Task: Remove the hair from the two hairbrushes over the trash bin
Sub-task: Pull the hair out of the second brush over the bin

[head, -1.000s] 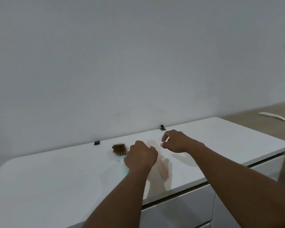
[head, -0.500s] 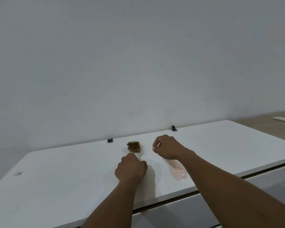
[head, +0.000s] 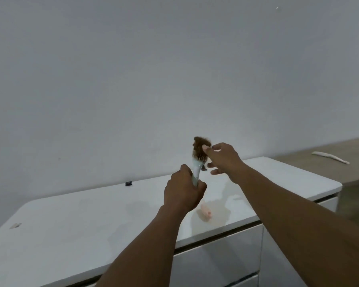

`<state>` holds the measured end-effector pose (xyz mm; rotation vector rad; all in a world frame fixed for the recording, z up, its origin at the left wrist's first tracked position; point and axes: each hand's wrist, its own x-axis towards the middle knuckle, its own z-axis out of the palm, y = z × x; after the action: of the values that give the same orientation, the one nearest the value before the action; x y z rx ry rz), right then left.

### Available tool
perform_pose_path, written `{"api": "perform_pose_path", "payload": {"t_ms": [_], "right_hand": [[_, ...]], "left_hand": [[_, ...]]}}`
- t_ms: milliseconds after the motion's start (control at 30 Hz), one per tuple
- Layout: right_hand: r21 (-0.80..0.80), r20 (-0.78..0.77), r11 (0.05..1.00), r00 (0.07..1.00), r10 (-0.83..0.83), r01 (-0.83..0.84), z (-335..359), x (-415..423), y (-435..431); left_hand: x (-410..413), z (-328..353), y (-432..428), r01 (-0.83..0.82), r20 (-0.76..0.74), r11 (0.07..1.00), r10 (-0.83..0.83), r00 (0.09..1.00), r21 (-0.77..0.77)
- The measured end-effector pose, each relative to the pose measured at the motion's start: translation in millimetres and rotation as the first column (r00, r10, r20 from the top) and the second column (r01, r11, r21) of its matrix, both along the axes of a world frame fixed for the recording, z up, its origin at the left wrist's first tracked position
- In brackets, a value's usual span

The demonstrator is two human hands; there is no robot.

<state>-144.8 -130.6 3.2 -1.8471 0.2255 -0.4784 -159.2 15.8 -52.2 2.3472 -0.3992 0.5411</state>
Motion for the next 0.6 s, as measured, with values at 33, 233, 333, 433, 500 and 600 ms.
{"api": "perform_pose_path", "payload": {"t_ms": [33,233,333,433,500,600], "right_hand": [[0.013,0.030,0.999,0.999,-0.038,0.038,4.8,-11.9,-10.1],[0.117,0.044,0.966,0.971,-0.236,0.229,0.2,-84.9,-76.5],[0.108,0.023,0.939,0.944,-0.329,0.325,-20.3,-121.7,-106.9],[0.107,-0.025,0.908,0.914,-0.404,0.404,-51.2,-151.5,-138.4],[0.125,-0.075,0.891,0.899,-0.430,0.437,-78.1,-168.3,-160.4],[0.147,-0.167,0.871,0.880,-0.445,0.469,-130.6,-188.6,-189.3]], "left_hand": [[-8.8,1.3,-9.4,0.040,0.013,0.999,-0.040,0.999,0.008],[-65.1,-17.6,-71.4,0.245,0.033,0.969,-0.246,0.969,0.021],[-89.8,-38.8,-102.5,0.334,-0.006,0.942,-0.334,0.943,0.030],[-111.2,-68.4,-130.2,0.424,-0.055,0.905,-0.422,0.905,0.037],[-123.6,-94.1,-145.7,0.489,-0.095,0.871,-0.484,0.870,0.043],[-141.3,-138.2,-164.9,0.562,-0.235,0.827,-0.543,0.806,0.017]]}}
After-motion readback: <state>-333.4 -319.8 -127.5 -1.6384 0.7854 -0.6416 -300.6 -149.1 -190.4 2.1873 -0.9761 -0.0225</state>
